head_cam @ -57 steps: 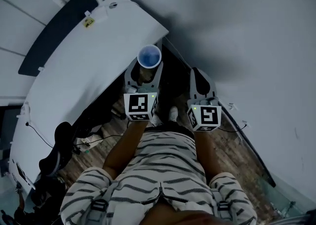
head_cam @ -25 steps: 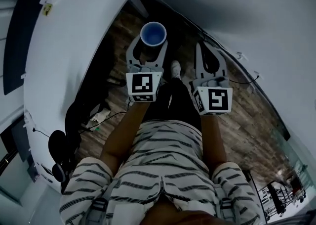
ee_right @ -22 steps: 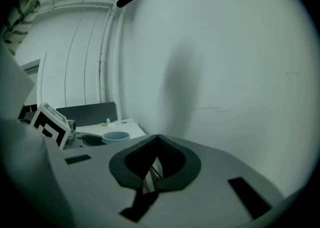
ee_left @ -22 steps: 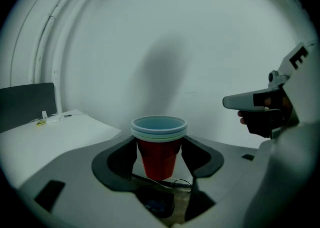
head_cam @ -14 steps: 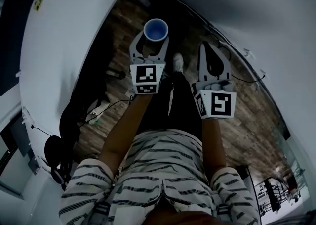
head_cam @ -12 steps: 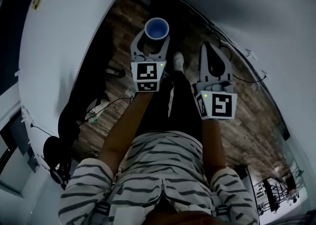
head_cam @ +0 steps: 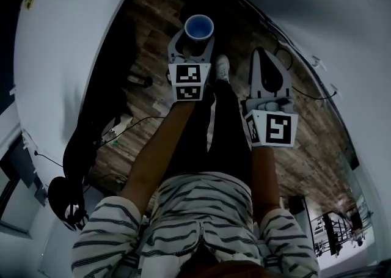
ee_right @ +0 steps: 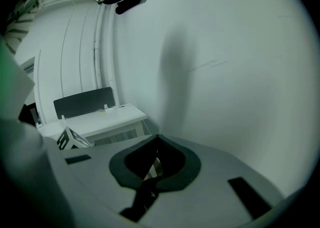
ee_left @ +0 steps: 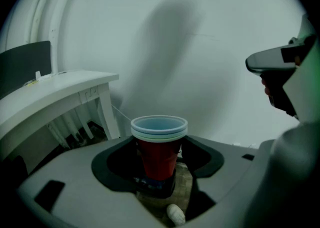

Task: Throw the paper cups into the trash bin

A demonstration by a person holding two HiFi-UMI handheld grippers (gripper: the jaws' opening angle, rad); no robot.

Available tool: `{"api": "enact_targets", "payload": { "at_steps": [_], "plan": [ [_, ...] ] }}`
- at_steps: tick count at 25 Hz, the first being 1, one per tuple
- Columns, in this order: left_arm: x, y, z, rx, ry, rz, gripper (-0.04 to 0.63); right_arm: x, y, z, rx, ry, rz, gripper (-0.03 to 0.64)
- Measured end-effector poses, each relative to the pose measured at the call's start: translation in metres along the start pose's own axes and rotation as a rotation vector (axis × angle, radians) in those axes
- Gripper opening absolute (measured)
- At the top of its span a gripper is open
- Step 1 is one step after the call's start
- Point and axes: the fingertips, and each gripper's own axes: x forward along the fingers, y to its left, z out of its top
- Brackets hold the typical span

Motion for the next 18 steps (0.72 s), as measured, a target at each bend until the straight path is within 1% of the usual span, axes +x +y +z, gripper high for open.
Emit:
{"api": "enact_targets", "payload": {
  "at_steps": [5,11,16,18],
  "plan": [
    [0.026,0.005,-0.032,0.001,0.049,0.0,0.298,0.005,0.001,-0.019,0.018,0.015,-0.01,0.015],
    [0.071,0.009,-0.071,0.0,0.138,-0.009,0.298,0.014,0.0,-0.039,0.042,0.037,-0.009,0.015],
    [0.101,0.008,-0.1,0.02,0.182,-0.008,0.298,0.017,-0.001,-0.049,0.043,0.049,0.001,0.015],
    [0.11,0.008,-0.108,0.009,0.198,-0.008,0.298,0.018,-0.001,-0.053,0.037,0.055,0.014,0.015]
  ]
}}
